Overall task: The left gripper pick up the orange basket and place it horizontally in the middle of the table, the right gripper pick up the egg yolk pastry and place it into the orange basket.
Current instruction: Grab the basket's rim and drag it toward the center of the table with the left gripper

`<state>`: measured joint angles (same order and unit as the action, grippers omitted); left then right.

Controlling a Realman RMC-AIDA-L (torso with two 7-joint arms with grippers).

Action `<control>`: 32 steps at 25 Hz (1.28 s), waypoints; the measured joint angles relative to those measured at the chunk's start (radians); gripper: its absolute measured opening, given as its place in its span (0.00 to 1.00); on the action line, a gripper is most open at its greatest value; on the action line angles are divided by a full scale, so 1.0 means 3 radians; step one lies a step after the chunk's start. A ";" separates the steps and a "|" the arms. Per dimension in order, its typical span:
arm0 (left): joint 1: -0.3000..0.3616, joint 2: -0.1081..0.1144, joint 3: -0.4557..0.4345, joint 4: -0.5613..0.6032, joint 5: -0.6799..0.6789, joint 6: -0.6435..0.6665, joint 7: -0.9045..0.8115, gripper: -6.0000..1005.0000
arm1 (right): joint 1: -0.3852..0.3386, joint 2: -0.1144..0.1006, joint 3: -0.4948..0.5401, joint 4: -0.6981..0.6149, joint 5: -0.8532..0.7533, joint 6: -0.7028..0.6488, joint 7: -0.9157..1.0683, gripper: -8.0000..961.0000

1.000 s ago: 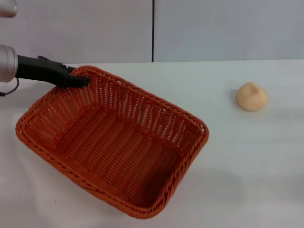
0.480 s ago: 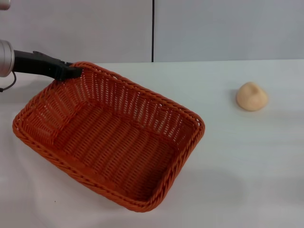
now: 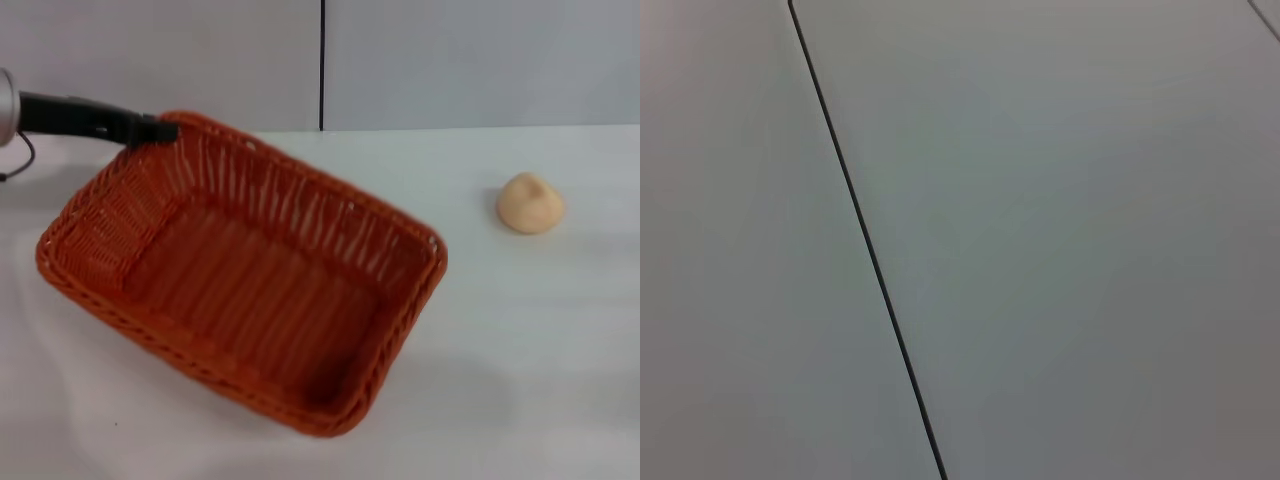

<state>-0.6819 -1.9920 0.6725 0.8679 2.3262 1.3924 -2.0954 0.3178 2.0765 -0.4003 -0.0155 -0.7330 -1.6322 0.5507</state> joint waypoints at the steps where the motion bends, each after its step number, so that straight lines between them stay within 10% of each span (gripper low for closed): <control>1: 0.0003 0.0005 -0.0054 0.0008 -0.0033 0.0035 -0.0017 0.20 | 0.0002 -0.0001 0.0001 0.0001 0.0001 0.0012 0.0000 0.67; 19: 0.0276 0.0040 -0.0361 0.0192 -0.0514 0.0672 -0.0558 0.20 | 0.0016 -0.0004 0.0020 -0.0015 0.0010 0.0092 0.0000 0.67; 32: 0.0746 -0.0205 -0.0355 0.0573 -0.0609 0.0817 -0.0875 0.21 | 0.0079 -0.0007 0.0020 -0.0020 -0.0001 0.0199 0.0000 0.67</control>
<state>-0.4580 -2.0533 0.5659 1.0399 2.1434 1.6377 -2.3578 0.3416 2.0744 -0.3942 -0.0215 -0.7333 -1.5725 0.5507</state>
